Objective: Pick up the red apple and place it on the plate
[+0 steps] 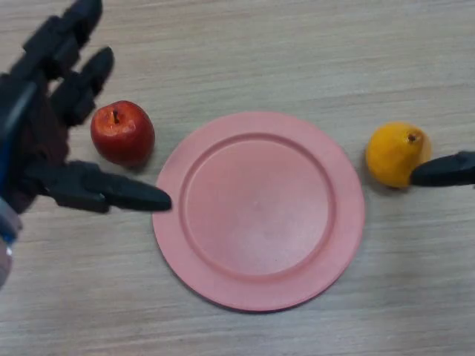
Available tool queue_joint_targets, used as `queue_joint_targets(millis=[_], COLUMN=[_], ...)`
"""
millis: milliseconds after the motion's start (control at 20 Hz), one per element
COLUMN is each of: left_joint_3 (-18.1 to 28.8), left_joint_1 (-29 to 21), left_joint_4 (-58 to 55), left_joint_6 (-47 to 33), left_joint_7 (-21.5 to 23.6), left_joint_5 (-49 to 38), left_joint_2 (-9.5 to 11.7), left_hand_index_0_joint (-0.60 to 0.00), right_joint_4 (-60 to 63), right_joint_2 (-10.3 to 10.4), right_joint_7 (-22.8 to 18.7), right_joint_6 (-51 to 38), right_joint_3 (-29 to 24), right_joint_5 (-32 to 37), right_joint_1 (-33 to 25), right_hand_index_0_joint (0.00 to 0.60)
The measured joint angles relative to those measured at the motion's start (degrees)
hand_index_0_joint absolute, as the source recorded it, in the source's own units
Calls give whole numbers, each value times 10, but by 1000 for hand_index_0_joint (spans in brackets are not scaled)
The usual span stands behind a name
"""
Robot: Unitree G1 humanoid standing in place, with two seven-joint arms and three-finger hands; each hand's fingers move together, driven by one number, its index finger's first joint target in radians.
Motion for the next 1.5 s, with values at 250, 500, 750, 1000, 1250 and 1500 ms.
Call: queue_joint_targets(millis=[250,500,750,1000,1250,1500], left_joint_3=[-2,-5,-36,-52,-76,-102], left_joint_1=[25,31,33,-31,-124,-180], left_joint_4=[-15,-19,62,268,522,638], left_joint_6=[-5,-6,-71,-192,-385,-399], left_joint_7=[2,-3,-60,-73,12,28], left_joint_5=[-1,4,114,192,237,238], left_joint_2=[-5,-12,-10,-12,-10,-24], left_hand_index_0_joint=[0,0,0,0,0,0], right_joint_4=[2,3,14,-9,-25,-47], right_joint_2=[14,19,19,19,15,1], right_joint_7=[-1,-12,-14,-19,-33,-30], right_joint_6=[-4,-5,-16,-16,-16,-13], right_joint_3=[5,16,15,1,-21,-31], right_joint_5=[-3,-2,-2,4,18,18], right_joint_1=[2,-3,3,13,25,25], right_hand_index_0_joint=[0,0,0,0,0,0])
